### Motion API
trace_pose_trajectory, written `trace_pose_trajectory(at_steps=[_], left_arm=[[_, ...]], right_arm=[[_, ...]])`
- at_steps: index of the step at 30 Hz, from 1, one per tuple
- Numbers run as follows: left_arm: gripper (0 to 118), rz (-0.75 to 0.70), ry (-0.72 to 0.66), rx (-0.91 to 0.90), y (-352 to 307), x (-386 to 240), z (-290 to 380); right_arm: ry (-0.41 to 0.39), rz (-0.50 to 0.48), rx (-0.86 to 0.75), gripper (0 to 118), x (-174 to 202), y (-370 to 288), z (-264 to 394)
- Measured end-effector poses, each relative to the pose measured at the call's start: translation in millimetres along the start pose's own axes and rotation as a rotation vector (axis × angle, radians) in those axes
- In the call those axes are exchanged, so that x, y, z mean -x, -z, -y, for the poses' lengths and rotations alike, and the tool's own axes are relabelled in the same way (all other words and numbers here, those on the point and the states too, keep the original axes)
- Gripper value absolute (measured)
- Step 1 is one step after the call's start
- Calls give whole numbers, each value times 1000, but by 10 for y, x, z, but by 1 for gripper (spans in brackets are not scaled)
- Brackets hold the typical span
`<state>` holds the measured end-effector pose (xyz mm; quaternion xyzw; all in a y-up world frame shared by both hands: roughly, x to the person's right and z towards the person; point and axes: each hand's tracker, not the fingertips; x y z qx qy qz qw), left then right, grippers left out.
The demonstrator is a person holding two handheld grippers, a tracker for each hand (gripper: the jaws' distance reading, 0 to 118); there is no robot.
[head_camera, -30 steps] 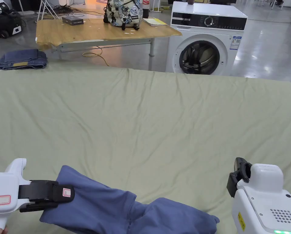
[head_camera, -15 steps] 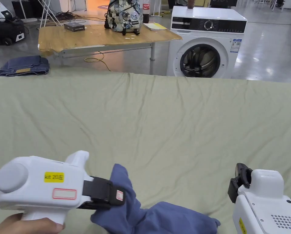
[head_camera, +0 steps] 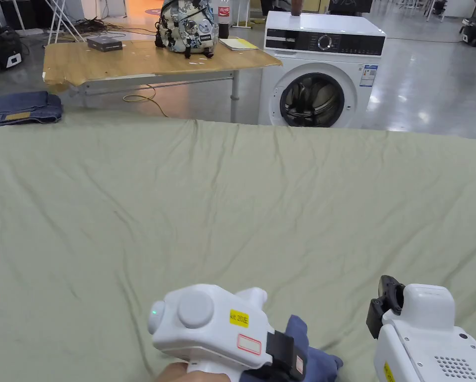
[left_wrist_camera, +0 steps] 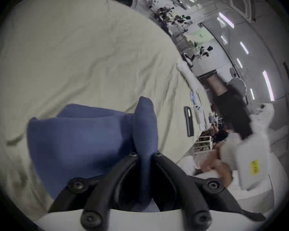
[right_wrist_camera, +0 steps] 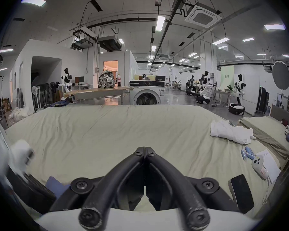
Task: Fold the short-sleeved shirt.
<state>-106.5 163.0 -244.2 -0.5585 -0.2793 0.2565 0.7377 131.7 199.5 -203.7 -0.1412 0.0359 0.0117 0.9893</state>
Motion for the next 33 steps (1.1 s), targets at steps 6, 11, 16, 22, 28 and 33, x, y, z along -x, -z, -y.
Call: trace_pose_trajectory(at_steps=[6,11,16,22,28,33], left_arm=[[8,-57,-15,28,368,67,60],[67,58,-24,2,97,4,75],[70,32,21,-87,-144,24,28],[10,69,-36,-13,279,228,96],[0,65,-47,-24,723,290,255],[0,11,-23,-70,741,214,280]], right_arm=[[-2,12,9,0,-57,-8,7],[-5,19,15,0,-105,-20,6],[3,23,2,0,-125,-56,-9],[16,22,-15,0,-83,-62,-24],[14,8,-15,0,-10,-48,-29],[12,1,-21,0,42,-50,-39]])
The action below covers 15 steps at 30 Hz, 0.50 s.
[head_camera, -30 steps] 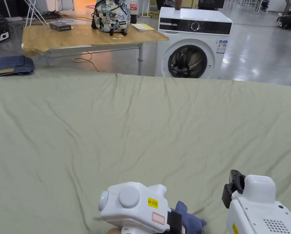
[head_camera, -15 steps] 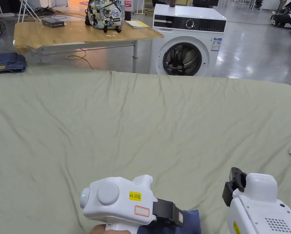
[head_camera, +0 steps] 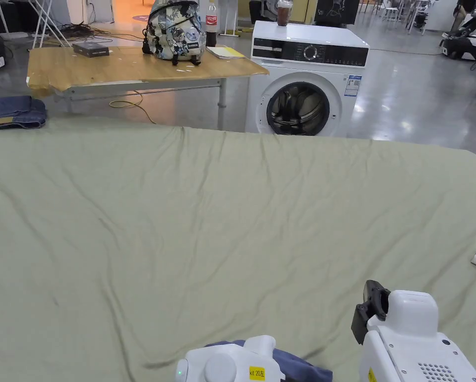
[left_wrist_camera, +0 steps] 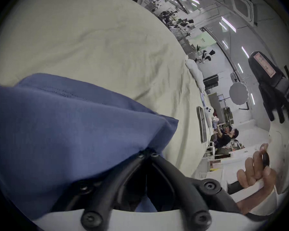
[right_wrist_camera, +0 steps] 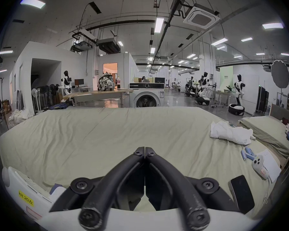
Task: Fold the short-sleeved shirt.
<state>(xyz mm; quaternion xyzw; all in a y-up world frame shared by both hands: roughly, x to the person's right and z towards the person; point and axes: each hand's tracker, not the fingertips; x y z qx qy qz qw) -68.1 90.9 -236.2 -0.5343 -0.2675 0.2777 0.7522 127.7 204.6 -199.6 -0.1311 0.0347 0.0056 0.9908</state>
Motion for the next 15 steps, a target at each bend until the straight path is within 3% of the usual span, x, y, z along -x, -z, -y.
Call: trace_pose_trajectory(at_steps=[8,15], left_arm=[[0,-71,148,-189,-743,-150,-106],[0,-379,325,-518,-1624,-103,-167]], right_arm=[[-4,-3,-25,0,44,21,-81],[-10,-3,-62,0,94,32,-193]])
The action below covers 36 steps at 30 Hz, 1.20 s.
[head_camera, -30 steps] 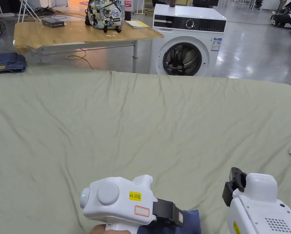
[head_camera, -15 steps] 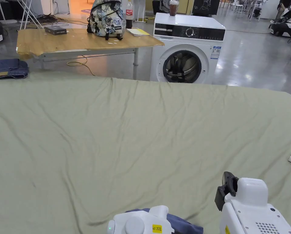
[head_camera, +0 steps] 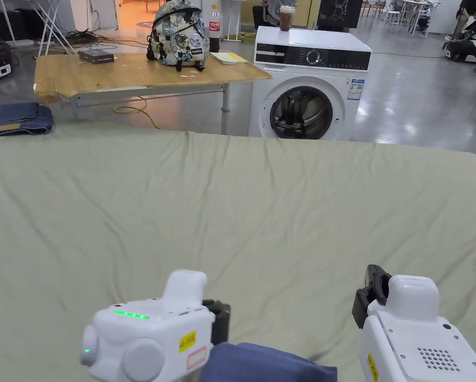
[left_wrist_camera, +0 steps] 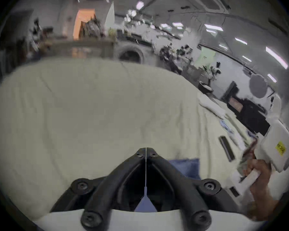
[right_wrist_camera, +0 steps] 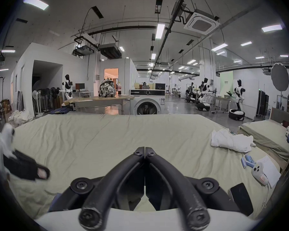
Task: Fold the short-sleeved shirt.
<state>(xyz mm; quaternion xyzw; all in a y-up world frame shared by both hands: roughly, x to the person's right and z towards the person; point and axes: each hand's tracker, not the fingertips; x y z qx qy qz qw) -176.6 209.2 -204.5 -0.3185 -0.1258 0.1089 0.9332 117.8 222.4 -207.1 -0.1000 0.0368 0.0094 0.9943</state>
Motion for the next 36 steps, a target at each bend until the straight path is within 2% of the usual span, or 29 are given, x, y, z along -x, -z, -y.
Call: trace_pose_trajectory(at_steps=[8,13,22,24,27,31,36], left_arm=[[0,-383,124,-449,-572,228,-44],[0,-532,112,-581,-696,312,-16],[0,-545,122,-591,-729,403,-28],[0,-527,112,-578,-733,436,-27],[0,-520,100,-557,-708,477,-5],[0,-499,84,-521,-660,516,50],[0,-475,68,-482,-620,534,136]], right_arm=[[17,10,-59,0,84,19,-102],[22,20,-97,0,131,18,-136],[-4,12,-94,0,140,-135,-131],[-35,-4,-45,0,165,-219,-34],[-51,-76,59,0,230,-357,205],[-111,-163,199,0,369,-479,638],[-146,-155,351,0,473,-371,1156]])
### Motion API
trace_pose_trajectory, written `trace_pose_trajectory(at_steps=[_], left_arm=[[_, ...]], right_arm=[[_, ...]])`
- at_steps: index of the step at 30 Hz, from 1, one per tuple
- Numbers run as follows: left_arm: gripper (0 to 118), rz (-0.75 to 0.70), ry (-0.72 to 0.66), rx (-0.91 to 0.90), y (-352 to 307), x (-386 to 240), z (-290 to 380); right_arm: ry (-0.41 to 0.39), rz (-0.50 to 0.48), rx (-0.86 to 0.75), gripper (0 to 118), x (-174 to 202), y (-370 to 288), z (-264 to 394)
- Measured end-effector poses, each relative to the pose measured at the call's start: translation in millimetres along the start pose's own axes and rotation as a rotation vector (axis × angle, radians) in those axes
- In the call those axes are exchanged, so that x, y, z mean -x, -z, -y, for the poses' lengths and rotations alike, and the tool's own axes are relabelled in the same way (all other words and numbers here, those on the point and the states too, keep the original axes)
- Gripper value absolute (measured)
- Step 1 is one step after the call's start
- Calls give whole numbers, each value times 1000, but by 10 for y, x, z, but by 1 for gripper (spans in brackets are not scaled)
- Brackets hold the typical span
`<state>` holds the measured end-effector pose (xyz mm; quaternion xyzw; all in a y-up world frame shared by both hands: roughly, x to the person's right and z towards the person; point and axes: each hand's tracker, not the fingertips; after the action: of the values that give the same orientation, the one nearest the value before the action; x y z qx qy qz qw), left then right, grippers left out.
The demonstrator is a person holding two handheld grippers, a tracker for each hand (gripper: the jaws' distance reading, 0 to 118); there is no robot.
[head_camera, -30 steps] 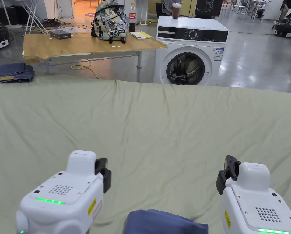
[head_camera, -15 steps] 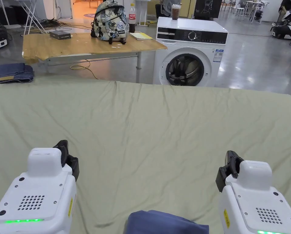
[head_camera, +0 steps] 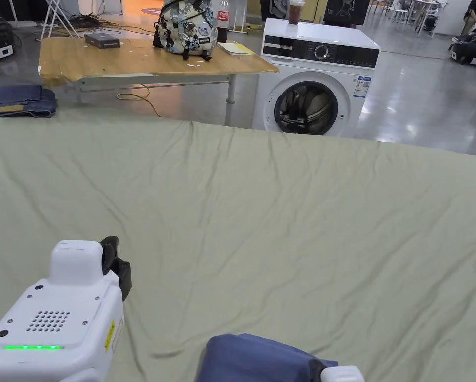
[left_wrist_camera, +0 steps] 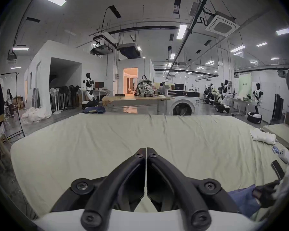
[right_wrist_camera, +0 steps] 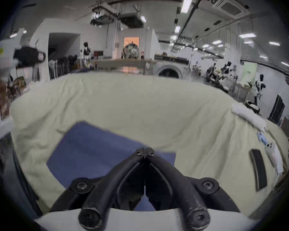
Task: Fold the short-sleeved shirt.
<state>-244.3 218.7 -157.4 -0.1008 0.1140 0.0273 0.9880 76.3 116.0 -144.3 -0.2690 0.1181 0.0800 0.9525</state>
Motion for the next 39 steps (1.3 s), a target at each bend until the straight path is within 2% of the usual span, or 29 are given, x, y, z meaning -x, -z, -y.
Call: trace_pose_trajectory(at_steps=[3,5,8,10,12,15,18,20,21,22,24,25,28,32,36,37,38,39], left_arm=[[0,14,-8,26,-29,15,66],[0,18,-7,43,-57,26,125],[0,48,0,97,-101,46,243],[0,96,-12,164,-101,59,332],[0,163,-35,243,-84,67,413],[0,320,-106,428,53,74,523],[0,510,-242,646,315,86,656],[8,608,-312,745,477,68,745],[15,652,-345,758,531,68,794],[34,682,-367,799,603,55,824],[90,771,-444,839,721,27,895],[104,828,-492,873,788,8,950],[104,917,-578,940,917,-54,1080],[104,953,-578,1014,1026,-203,1270],[103,1039,-676,1010,1073,-302,1376],[97,1047,-678,1016,1079,-340,1425],[83,1060,-686,1016,1076,-384,1472],[63,1056,-692,1010,1061,-423,1507]], right_arm=[[27,29,105,0,-50,268,223],[43,47,71,0,-65,301,289],[9,63,73,0,3,303,198],[57,51,86,0,-46,309,184],[104,37,93,0,-93,317,175],[107,32,97,0,-109,310,176],[103,31,98,0,-106,301,176],[110,27,100,0,-120,300,171],[112,24,101,0,-127,299,171],[114,22,102,0,-130,298,170],[115,21,104,0,-133,297,167],[115,20,104,0,-136,296,168],[119,19,106,0,-142,296,167],[121,17,109,0,-147,298,163],[125,16,112,0,-150,297,156],[128,16,112,0,-149,298,156],[129,17,112,0,-147,301,160],[130,19,110,0,-143,302,166]])
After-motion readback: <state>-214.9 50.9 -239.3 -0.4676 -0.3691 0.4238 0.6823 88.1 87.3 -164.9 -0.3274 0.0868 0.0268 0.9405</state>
